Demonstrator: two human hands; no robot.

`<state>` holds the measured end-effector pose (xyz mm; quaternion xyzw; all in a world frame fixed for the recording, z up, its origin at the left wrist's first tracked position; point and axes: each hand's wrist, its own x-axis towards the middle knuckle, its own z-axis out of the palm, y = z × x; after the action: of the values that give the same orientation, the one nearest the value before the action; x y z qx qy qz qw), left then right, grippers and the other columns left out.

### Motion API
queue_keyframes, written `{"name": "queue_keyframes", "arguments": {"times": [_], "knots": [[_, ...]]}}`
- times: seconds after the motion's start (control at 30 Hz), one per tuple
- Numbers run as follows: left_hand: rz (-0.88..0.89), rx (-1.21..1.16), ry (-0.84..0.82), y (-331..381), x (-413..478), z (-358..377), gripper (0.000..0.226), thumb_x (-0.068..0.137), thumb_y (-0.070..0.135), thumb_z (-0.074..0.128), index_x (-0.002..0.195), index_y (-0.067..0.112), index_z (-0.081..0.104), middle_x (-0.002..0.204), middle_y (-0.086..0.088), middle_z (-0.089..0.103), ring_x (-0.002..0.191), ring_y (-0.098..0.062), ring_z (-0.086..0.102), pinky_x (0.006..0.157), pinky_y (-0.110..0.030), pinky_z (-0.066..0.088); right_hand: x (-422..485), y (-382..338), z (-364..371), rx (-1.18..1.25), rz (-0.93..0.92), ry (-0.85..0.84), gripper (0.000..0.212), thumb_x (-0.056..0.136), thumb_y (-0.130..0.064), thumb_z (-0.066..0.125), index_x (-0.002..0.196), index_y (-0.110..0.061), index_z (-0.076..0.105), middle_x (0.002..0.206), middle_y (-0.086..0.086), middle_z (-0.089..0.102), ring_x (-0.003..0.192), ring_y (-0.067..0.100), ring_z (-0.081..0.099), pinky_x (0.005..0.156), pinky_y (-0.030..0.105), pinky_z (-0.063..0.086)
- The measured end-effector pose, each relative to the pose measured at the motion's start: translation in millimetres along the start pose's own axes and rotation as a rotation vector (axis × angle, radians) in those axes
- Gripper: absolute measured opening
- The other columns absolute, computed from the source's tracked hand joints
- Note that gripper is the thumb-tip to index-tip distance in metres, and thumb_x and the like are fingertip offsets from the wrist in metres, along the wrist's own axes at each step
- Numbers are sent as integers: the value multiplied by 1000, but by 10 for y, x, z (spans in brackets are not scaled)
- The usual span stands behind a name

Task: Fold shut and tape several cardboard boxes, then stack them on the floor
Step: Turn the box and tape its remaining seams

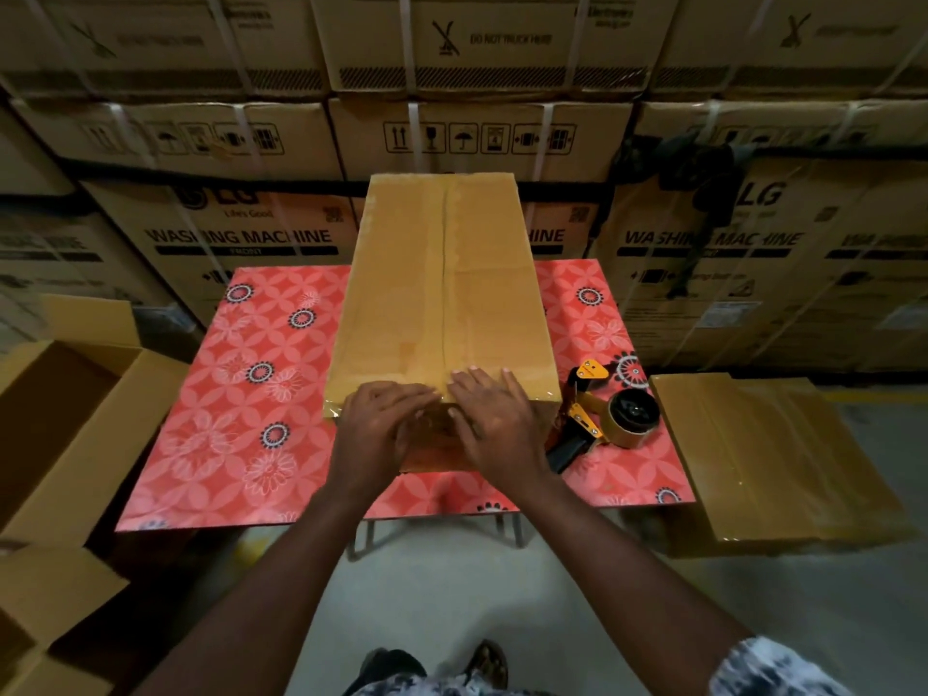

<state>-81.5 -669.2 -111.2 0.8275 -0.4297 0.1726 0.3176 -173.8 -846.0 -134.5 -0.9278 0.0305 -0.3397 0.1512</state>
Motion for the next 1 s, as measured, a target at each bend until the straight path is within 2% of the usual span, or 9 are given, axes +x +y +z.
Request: {"name": "queue_keyframes", "arguments": {"times": [0.13, 0.27, 0.33, 0.5, 0.6, 0.67, 0.8, 0.93, 1.0], "knots": [[-64, -36, -21, 47, 30, 23, 31, 87, 11, 70, 113, 28, 74, 116, 14, 70, 103, -21, 58, 87, -37, 41, -70, -31, 8, -17, 21, 11, 44, 93, -12, 67, 137, -13, 63, 145, 0, 59, 140, 22, 48, 121, 53, 26], [-127, -76, -19, 66, 55, 0, 21, 88, 23, 70, 107, 29, 75, 111, 16, 71, 103, -17, 59, 89, -39, 42, 21, -91, 32, 28, 106, 15, 35, 94, -29, 68, 127, -17, 70, 138, -1, 64, 135, 19, 54, 119, 50, 29], [-150, -77, -11, 73, 65, 18, 16, 91, 26, 69, 106, 30, 75, 109, 16, 71, 102, -16, 59, 88, -40, 42, 22, -77, 47, 39, 104, 44, 31, 94, -27, 68, 123, -17, 72, 135, -1, 66, 133, 19, 56, 118, 49, 30], [-137, -65, -38, 84, 52, 38, 28, 86, 12, 70, 108, 28, 73, 111, 14, 69, 103, -19, 56, 88, -40, 41, -46, -96, 52, 34, 99, 36, 38, 92, -18, 68, 130, -16, 68, 142, -2, 61, 140, 19, 48, 122, 50, 24], [-51, -82, -100, -15, 75, -70, 24, 89, 19, 71, 112, 28, 71, 115, 15, 68, 107, -18, 59, 90, -45, 45, 34, -171, 26, 28, 120, -3, 37, 93, -28, 66, 128, -16, 69, 140, 0, 63, 140, 21, 49, 121, 52, 24], [-14, -50, -61, -90, 66, -161, 18, 92, 23, 69, 109, 22, 73, 114, 9, 69, 105, -21, 61, 90, -45, 46, 128, -244, 39, 40, 80, -19, 36, 94, -31, 64, 125, -15, 70, 137, 1, 65, 137, 22, 51, 122, 50, 23], [-52, 65, -27, -395, -53, -280, 27, 95, 31, 60, 117, 21, 72, 119, 2, 66, 108, -27, 60, 95, -44, 44, 232, -410, 178, 76, 58, -41, 34, 91, -21, 67, 124, -15, 70, 135, 0, 67, 132, 22, 56, 121, 50, 26], [-40, 38, -61, -452, -157, -233, 34, 94, 19, 60, 128, 18, 67, 128, -1, 62, 116, -29, 57, 103, -44, 41, 136, -385, 181, 45, 44, -78, 50, 89, -14, 67, 138, -16, 61, 145, -1, 59, 139, 20, 49, 123, 51, 22], [-65, 22, -40, -394, -157, -206, 36, 91, 20, 65, 127, 17, 67, 128, -2, 61, 117, -28, 56, 104, -44, 40, 143, -410, 150, 47, 63, -100, 50, 90, -19, 67, 139, -16, 61, 146, -1, 58, 142, 20, 46, 123, 52, 21]]}}
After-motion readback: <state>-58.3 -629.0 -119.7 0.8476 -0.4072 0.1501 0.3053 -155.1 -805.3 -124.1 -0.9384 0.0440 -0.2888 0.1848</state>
